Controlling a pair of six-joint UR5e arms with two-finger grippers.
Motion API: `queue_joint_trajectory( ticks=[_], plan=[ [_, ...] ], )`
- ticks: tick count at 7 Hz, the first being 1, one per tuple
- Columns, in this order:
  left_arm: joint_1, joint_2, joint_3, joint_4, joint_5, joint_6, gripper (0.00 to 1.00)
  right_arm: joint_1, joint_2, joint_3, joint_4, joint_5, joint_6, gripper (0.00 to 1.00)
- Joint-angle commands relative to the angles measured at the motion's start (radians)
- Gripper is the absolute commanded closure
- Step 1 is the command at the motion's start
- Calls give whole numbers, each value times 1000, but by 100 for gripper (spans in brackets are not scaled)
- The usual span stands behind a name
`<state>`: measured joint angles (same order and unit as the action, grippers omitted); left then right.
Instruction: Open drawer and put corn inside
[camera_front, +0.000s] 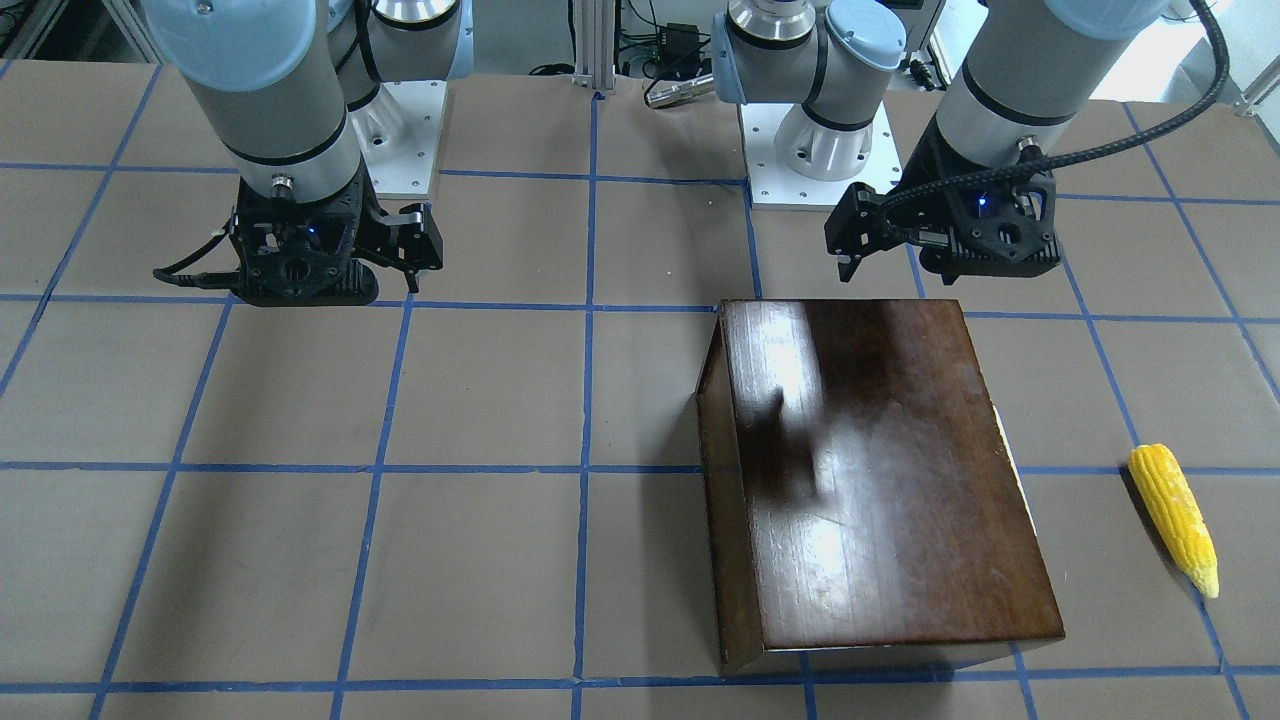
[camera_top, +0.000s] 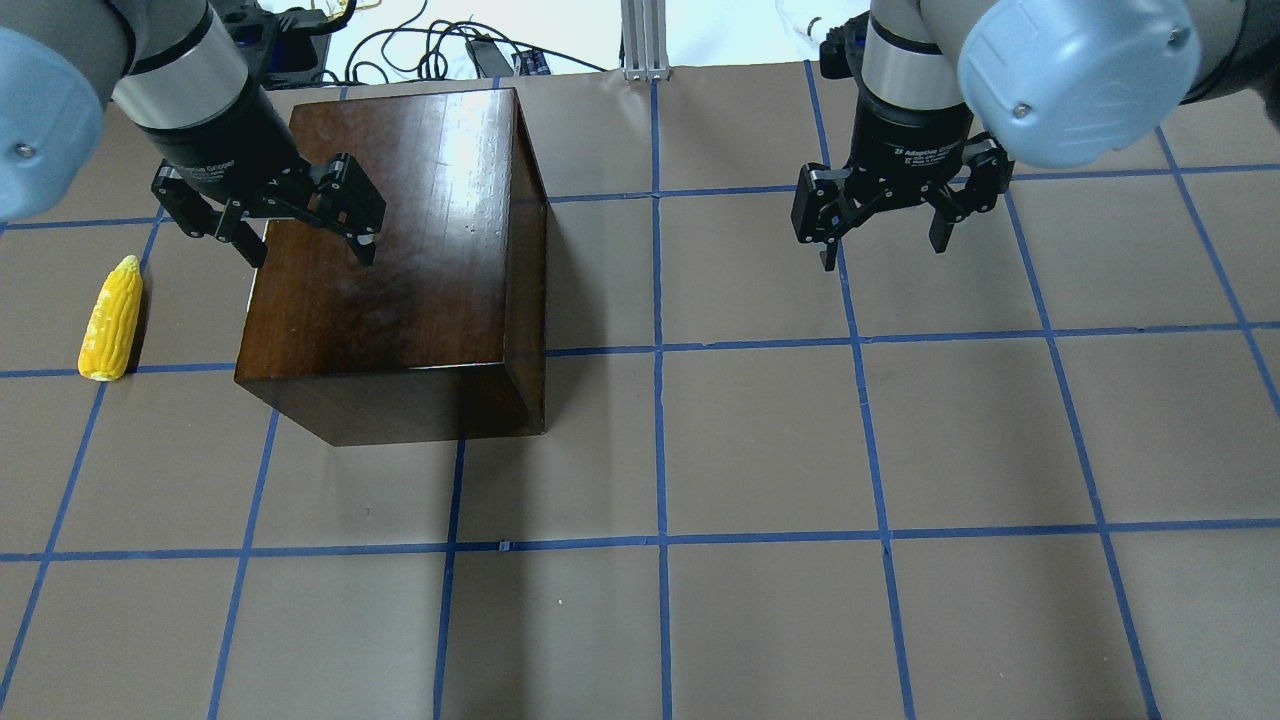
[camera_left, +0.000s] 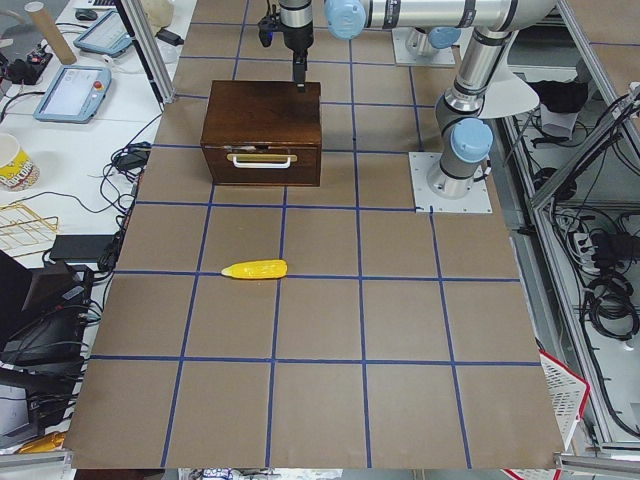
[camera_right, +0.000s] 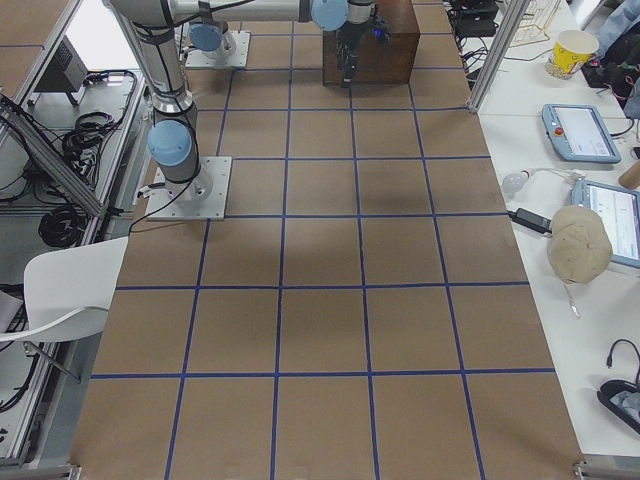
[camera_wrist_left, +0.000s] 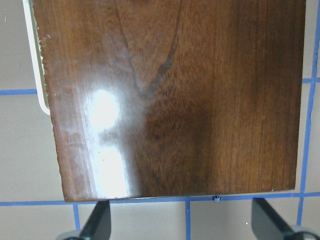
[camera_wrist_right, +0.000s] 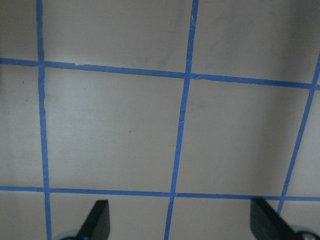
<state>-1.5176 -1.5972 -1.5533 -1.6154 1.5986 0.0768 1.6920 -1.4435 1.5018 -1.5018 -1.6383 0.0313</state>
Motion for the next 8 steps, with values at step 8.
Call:
queue_joint_trajectory(
  ticks=[8],
  plan=[
    [2,-36,-7,75,52,3,0,0,0,0,0,0,1,0]
  ],
)
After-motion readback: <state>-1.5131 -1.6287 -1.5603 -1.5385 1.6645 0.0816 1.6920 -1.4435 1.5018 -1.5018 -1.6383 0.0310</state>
